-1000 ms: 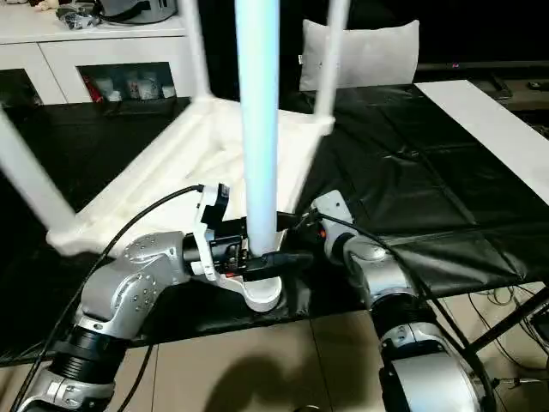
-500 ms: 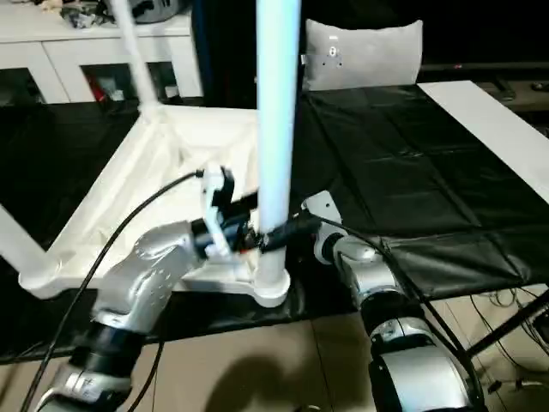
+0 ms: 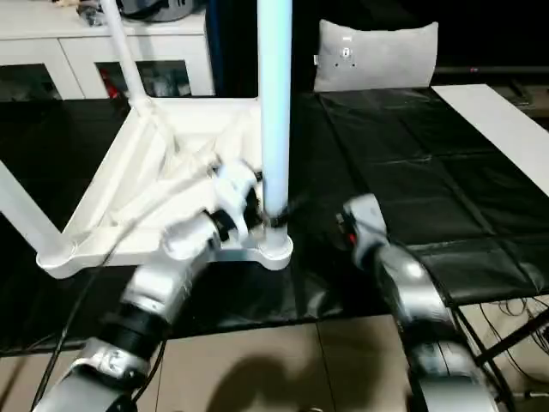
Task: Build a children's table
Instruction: Rotate table base, then flip table
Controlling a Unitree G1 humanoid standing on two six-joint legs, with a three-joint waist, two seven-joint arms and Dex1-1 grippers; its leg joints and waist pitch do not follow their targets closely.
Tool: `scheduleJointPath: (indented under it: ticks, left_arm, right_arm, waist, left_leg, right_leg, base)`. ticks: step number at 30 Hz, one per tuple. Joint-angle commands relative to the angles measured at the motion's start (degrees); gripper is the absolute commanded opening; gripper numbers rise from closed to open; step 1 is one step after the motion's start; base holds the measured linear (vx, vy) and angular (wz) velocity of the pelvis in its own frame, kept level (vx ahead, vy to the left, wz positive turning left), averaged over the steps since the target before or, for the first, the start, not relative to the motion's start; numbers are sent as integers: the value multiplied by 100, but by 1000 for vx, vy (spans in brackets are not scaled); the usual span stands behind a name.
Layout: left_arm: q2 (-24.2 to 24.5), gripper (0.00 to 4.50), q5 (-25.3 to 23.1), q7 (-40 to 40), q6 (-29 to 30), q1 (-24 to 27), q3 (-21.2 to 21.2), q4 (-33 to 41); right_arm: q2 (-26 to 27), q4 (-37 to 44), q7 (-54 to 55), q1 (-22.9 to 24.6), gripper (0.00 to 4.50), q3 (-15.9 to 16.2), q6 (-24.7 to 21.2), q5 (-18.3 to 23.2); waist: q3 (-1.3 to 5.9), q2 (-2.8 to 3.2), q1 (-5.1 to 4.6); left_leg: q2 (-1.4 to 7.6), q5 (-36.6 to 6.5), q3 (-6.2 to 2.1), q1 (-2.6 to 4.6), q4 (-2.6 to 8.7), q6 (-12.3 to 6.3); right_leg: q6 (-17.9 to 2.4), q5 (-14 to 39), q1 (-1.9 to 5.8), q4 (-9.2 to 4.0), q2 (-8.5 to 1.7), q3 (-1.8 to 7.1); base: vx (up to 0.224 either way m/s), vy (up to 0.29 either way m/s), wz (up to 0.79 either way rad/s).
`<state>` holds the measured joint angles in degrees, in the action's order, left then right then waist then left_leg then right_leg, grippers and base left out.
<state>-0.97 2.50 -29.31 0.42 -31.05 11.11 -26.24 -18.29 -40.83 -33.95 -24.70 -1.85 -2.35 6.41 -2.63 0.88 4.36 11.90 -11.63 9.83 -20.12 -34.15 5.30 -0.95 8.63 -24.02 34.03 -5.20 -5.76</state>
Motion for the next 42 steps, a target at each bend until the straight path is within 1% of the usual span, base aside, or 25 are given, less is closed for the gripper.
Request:
scheduleJointPath:
  ticks: [1, 2, 3, 5, 6, 7, 10, 11, 12, 13, 14, 16, 17, 18, 19, 22, 23, 24, 29, 30, 31, 34, 35, 39, 42]
  left_arm:
    - [107, 449, -42, -40, -54, 98, -31, -29]
    - [173, 449, 96, -231, 7, 236, -82, 125]
    - [331, 449, 308, -438, 116, 523, -223, 479]
    - [593, 449, 304, -404, 139, 885, -324, 891]
    - [698, 449, 293, -402, 190, 1046, -350, 1071]
    - [765, 449, 288, -396, 199, 1144, -360, 1163]
    - [994, 449, 214, -285, 275, 1557, -471, 1542]
    - [1191, 449, 191, -213, 366, 2071, -659, 2058]
    - [1196, 449, 194, -210, 369, 2094, -669, 2083]
    - [1253, 449, 236, -25, 463, 2550, -921, 2591]
    - [1260, 449, 249, 78, 502, 2700, -1015, 2763]
    - [1162, 449, 269, 415, 467, 3083, -1308, 3111]
    - [1097, 449, 321, 538, 377, 3396, -1462, 3347]
    - [1097, 449, 321, 538, 377, 3396, -1462, 3347]
    - [1107, 449, 307, 559, 257, 3568, -1473, 3450]
    - [1008, 449, 474, 623, 200, 3664, -1551, 3547]
    - [932, 449, 471, 804, 157, 3676, -1657, 3558]
    - [849, 449, 439, 1074, 103, 3673, -1809, 3570]
    - [714, 449, 258, 1944, 11, 3440, -2408, 3382]
    - [721, 449, 250, 1983, 10, 3425, -2433, 3373]
    - [780, 449, 208, 2151, 25, 3320, -2557, 3255]
    - [829, 449, 138, 2332, 9, 3243, -2652, 3145]
    - [835, 449, 96, 2430, -28, 3221, -2679, 3115]
    - [788, 449, 87, 2567, -136, 3192, -2747, 3129]
    - [786, 449, 63, 2620, -137, 3216, -2752, 3126]
  right_arm:
    - [-39, 511, -157, 134, 450, 19, -128, 132]
    - [-43, 1025, -343, 386, 450, 37, -274, 334]
    - [-90, 1961, -604, 826, 450, 56, -580, 688]
    - [-228, 2818, -786, 1255, 450, 91, -892, 900]
    - [-279, 3010, -783, 1359, 450, 97, -962, 916]
    - [-311, 3170, -768, 1440, 450, 95, -1035, 923]
    - [-465, 3691, -821, 1708, 450, 78, -1245, 1008]
    - [-613, 4315, -912, 2012, 450, 19, -1540, 1242]
    - [-620, 4342, -918, 2025, 450, 17, -1551, 1255]
    - [-715, 4940, -1004, 2293, 450, -26, -1851, 1526]
    - [-734, 5223, -1024, 2393, 450, -26, -2018, 1663]
    - [-711, 5400, -987, 2414, 450, 72, -2139, 1670]
    - [-624, 5297, -898, 2302, 450, 234, -2097, 1470]
    - [-624, 5297, -898, 2302, 450, 234, -2097, 1470]
    - [-546, 5177, -846, 2182, 450, 367, -2013, 1331]
    - [-462, 5036, -817, 2024, 450, 537, -1937, 1188]
    - [-401, 4931, -793, 1884, 450, 662, -1871, 1067]
    - [-312, 4808, -716, 1681, 450, 790, -1847, 954]
    - [147, 3939, -407, 765, 450, 1169, -1564, 527]
    - [199, 3832, -382, 682, 450, 1190, -1516, 488]
    - [461, 3242, -158, 274, 450, 1256, -1262, 282]
    - [711, 2689, -29, -63, 450, 1292, -1026, 195]
    - [855, 2418, -76, -207, 450, 1289, -928, 234]
    - [1215, 1778, -187, -533, 450, 1251, -681, 384]
    - [1298, 1597, -257, -618, 450, 1214, -509, 410]
  waist:
    - [359, -101, 79]
    - [341, -65, 88]
    - [334, -67, 98]
    - [325, -72, 141]
    - [326, -36, 125]
    - [326, -36, 125]
    - [281, -12, 109]
    - [274, -13, 115]
    - [270, -21, 110]
    - [261, -7, 100]
    - [272, 6, 104]
    - [285, -20, 111]
    - [271, -31, 109]
    - [258, -11, 105]
    - [244, -37, 104]
    - [244, -31, 150]
    - [249, -41, 173]
    - [248, -31, 173]
    - [288, -24, 156]
    - [292, -13, 155]
    - [292, 8, 165]
    - [330, 29, 148]
    - [346, 50, 155]
    - [356, 54, 171]
    - [354, 52, 223]
  left_leg:
    - [53, -1108, 8, -84, 387, -563]
    - [47, -1191, 5, -73, 402, -563]
    - [66, -1277, -7, -76, 420, -570]
    - [102, -1361, -30, -83, 458, -595]
    - [123, -1406, -42, -80, 479, -516]
    - [123, -1406, -42, -80, 479, -516]
    - [86, -1698, -28, -33, 478, -377]
    - [85, -1805, -50, -34, 492, -326]
    - [83, -1784, -50, -58, 493, -351]
    - [71, -1802, -41, -48, 497, -356]
    - [94, -1789, -59, -63, 510, -348]
    - [77, -1735, -49, -56, 502, -386]
    - [86, -1697, -58, -101, 519, -385]
    - [91, -1760, -55, -68, 514, -367]
    - [78, -1812, -43, -63, 511, -367]
    - [67, -1939, -54, -20, 500, -298]
    - [76, -1903, -54, -24, 510, -291]
    - [87, -1880, -72, -70, 531, -256]
    - [70, -1694, -73, -70, 512, -199]
    - [78, -1622, -72, -68, 510, -204]
    - [85, -1596, -68, -59, 512, -206]
    - [97, -1353, -68, -74, 501, -174]
    - [113, -1274, -65, -76, 492, -172]
    - [127, -1214, -53, -68, 485, -232]
    - [137, -1231, -41, -44, 483, -226]
  right_leg:
    - [-720, 2209, 381, -505, -279, 219]
    - [-676, 2363, 373, -531, -268, 215]
    - [-619, 2450, 366, -545, -280, 218]
    - [-534, 2474, 380, -543, -291, 235]
    - [-491, 2485, 357, -543, -274, 229]
    - [-491, 2485, 357, -543, -274, 229]
    - [-322, 3051, 298, -628, -262, 206]
    - [-143, 3328, 304, -653, -272, 195]
    - [-92, 3344, 302, -667, -273, 198]
    - [-51, 3404, 279, -687, -255, 189]
    - [-45, 3288, 304, -680, -254, 190]
    - [-55, 3165, 275, -682, -218, 174]
    - [-63, 3164, 294, -690, -233, 164]
    - [-107, 3229, 246, -707, -239, 170]
    - [-78, 3336, 232, -733, -228, 166]
    - [-14, 3492, 200, -743, -244, 171]
    - [13, 3392, 209, -737, -241, 192]
    - [-26, 3220, 245, -688, -234, 185]
    - [-119, 2820, 276, -629, -245, 190]
    - [-171, 2709, 275, -612, -251, 205]
    - [-190, 2636, 271, -611, -249, 218]
    - [-477, 1960, 292, -511, -242, 238]
    - [-661, 1572, 313, -447, -245, 250]
    - [-914, 1207, 330, -398, -262, 258]
    - [-907, 1273, 323, -402, -270, 267]
  base:
    - [0, 0, 0]
    - [0, 0, 0]
    - [0, 0, 0]
    - [0, 0, 0]
    - [0, 0, 0]
    - [0, 0, 0]
    - [0, 0, 0]
    - [0, 0, 0]
    - [0, 0, 0]
    - [0, 0, 0]
    - [0, 0, 0]
    - [0, 0, 0]
    - [0, 0, 0]
    - [0, 0, 0]
    - [0, 0, 0]
    - [0, 0, 0]
    - [0, 0, 0]
    - [0, 0, 0]
    - [0, 0, 0]
    - [0, 0, 0]
    - [0, 0, 0]
    - [0, 0, 0]
    - [0, 0, 0]
    - [0, 0, 0]
    - [0, 0, 0]
